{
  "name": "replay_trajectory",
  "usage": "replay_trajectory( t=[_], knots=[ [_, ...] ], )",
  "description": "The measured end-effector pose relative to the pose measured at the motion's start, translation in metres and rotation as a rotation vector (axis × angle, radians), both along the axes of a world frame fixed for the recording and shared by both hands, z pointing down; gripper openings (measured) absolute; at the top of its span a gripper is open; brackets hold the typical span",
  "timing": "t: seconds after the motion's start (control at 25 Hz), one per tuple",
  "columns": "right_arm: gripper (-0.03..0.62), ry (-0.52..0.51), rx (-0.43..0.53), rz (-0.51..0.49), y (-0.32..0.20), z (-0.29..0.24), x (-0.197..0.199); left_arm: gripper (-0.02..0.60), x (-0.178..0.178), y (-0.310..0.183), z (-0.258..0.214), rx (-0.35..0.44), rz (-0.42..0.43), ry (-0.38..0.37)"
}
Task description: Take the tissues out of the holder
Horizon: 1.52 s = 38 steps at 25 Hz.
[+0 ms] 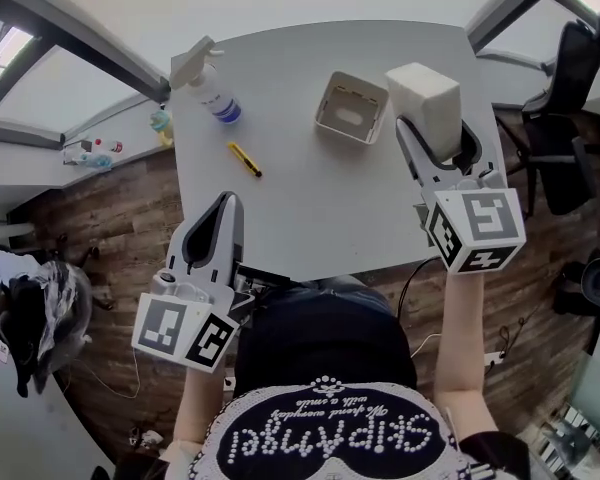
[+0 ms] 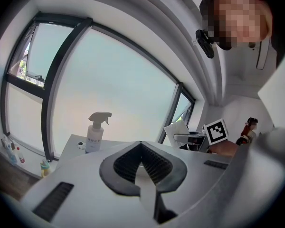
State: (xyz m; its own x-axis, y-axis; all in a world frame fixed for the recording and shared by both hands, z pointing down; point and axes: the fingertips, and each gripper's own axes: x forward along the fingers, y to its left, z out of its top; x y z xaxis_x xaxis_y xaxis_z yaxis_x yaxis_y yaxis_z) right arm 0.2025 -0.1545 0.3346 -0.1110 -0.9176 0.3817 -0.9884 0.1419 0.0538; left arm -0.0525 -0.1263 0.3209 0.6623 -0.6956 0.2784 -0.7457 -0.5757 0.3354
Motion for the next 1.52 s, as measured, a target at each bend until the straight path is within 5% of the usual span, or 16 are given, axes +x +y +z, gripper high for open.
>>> replay_trajectory(
  t=[1.52],
  knots=[
    [0.279, -0.132, 0.005, 0.093, 0.108, 0.005, -0.016, 0.002, 0.016, 0.016, 0.004, -0.015, 0.084, 0.003]
  ],
)
